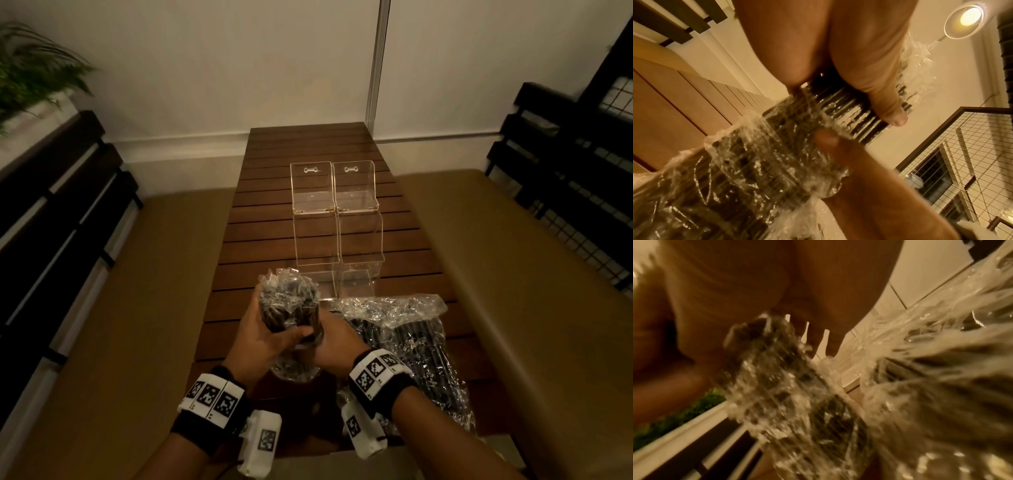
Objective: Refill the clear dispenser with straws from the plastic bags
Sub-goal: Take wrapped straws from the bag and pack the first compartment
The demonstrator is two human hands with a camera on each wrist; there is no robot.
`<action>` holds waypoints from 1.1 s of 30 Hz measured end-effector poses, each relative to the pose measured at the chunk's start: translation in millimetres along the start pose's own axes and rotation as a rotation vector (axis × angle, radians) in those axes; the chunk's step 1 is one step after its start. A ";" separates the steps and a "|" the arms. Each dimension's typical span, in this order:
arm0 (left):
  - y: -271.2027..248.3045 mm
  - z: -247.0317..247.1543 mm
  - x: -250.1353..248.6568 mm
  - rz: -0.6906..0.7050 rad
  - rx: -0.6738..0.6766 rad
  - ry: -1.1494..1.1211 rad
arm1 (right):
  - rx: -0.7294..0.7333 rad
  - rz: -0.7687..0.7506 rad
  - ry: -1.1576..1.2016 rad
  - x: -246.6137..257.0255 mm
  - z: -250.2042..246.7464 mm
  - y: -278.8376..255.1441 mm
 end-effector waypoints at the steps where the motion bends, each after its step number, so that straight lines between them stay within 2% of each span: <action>1: 0.5 -0.4 0.0 0.000 -0.003 -0.001 | -0.005 0.017 0.061 2.6 -4.2 -1.1; 5: -2.5 2.2 -9.7 0.041 0.000 0.008 | -0.060 0.031 0.192 6.5 -18.7 -1.7; 9: -6.8 5.8 -19.7 0.060 0.021 0.004 | -0.133 0.008 0.191 11.7 -22.4 2.5; 14: -5.7 -1.3 -8.5 0.042 0.003 -0.029 | -0.249 -0.051 0.149 14.2 -28.1 2.1; 21: -6.5 -7.9 -2.6 0.067 -0.071 0.005 | -0.286 -0.136 0.140 26.8 -23.7 -3.6; 28: -5.1 -13.8 5.7 0.062 -0.090 0.025 | -0.200 -0.072 0.125 24.0 -17.1 10.0; 33: -8.5 -14.3 5.3 0.090 -0.122 0.086 | -0.222 -0.040 0.219 26.0 -21.6 14.2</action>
Point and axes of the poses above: each hand's wrist, its own y-axis towards the middle knuckle, its own z-axis out of the palm, x = y × z, the point moved 8 cm from there along y, towards the middle knuckle, and after that the axes turned 12 degrees about -x, right-handed, at the moved point
